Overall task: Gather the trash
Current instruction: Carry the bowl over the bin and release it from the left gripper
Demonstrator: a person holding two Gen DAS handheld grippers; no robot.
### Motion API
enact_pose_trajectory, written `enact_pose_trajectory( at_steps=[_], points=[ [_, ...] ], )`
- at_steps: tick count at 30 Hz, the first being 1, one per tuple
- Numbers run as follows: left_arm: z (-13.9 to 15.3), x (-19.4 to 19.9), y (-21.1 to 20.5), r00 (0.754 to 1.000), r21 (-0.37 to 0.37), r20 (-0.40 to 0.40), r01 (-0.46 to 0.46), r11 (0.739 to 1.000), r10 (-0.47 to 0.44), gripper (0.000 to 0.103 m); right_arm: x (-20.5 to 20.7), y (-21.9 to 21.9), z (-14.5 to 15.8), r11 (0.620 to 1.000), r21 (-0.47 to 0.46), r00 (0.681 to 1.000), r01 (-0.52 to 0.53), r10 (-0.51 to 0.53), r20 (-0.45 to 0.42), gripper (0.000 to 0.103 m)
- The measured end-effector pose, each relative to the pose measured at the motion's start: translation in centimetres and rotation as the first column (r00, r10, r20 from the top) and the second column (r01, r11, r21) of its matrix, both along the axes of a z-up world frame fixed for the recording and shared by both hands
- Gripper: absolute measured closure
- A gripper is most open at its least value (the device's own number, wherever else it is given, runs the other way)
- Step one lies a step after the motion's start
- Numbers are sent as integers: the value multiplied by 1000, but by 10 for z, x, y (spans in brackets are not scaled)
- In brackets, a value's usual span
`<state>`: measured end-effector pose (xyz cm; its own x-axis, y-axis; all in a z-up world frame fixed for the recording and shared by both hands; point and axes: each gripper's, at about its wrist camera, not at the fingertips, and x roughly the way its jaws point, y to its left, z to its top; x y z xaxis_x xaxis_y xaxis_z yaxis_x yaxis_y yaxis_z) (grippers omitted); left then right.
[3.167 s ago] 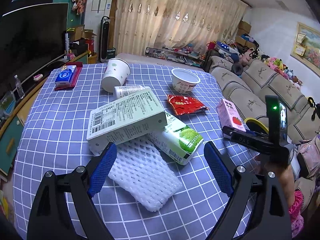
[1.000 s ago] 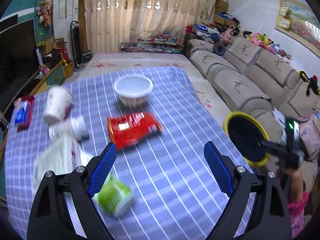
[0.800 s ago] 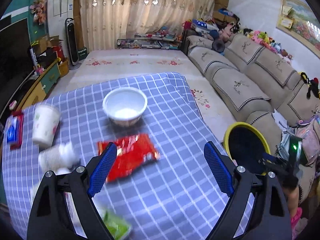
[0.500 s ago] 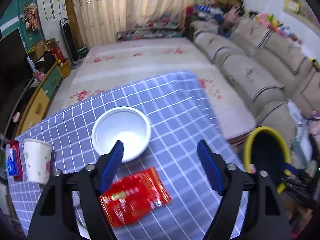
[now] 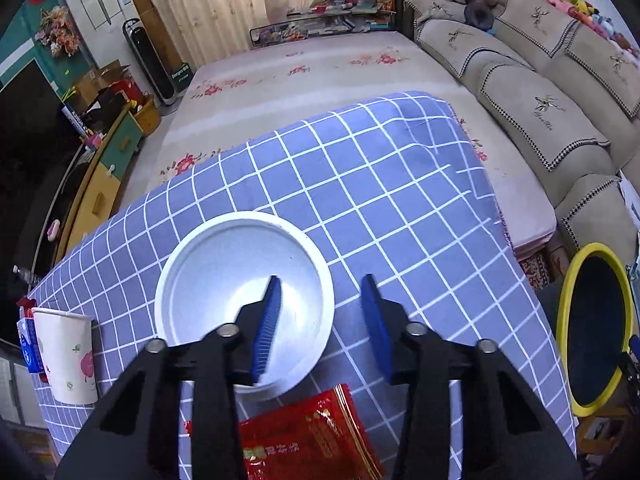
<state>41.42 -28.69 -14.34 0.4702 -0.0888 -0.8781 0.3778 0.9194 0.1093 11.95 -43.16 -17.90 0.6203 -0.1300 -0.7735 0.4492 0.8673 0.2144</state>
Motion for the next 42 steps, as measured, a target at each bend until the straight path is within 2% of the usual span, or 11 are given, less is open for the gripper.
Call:
enact_pose_trajectory(
  at_steps=[2, 6, 9, 13, 17, 24, 27, 32, 37, 42],
  points=[
    [-3, 3, -1, 1000, 5, -6, -8, 1000, 8, 73, 0, 0, -1, 1000, 5, 1000, -4, 4, 2, 35],
    [-8, 7, -1, 1000, 13, -3, -21, 1000, 21, 89, -1, 0, -2, 1000, 11, 1000, -7, 7, 7, 35],
    [-9, 6, -1, 1000, 23, 9, -24, 999, 24, 92, -4, -1, -2, 1000, 16, 1000, -7, 7, 13, 35],
    [-4, -3, -4, 998, 35, 66, -27, 999, 24, 95, -9, -1, 0, 1000, 17, 1000, -6, 6, 24, 35],
    [8, -20, -9, 995, 13, 95, -3, 1000, 2, 95, -18, -2, 6, 1000, 14, 999, -3, 2, 42, 35],
    [41, -79, -46, 981, -39, 143, 135, 990, -128, 95, -43, -9, 21, 1000, 1, 996, 22, -22, 88, 35],
    [56, -114, -75, 965, -71, 156, 224, 972, -211, 95, -57, -12, 28, 999, -20, 994, 42, -40, 102, 35],
    [67, -170, -138, 913, -127, 149, 399, 908, -380, 95, -80, -21, 33, 996, -48, 992, 78, -73, 105, 33],
    [48, -203, -196, 869, -160, 82, 495, 854, -489, 95, -106, -36, 35, 990, -55, 987, 128, -122, 105, 33],
    [16, -221, -239, 842, -174, -10, 530, 830, -540, 95, -125, -53, 32, 984, -46, 981, 171, -166, 100, 33]
  ],
)
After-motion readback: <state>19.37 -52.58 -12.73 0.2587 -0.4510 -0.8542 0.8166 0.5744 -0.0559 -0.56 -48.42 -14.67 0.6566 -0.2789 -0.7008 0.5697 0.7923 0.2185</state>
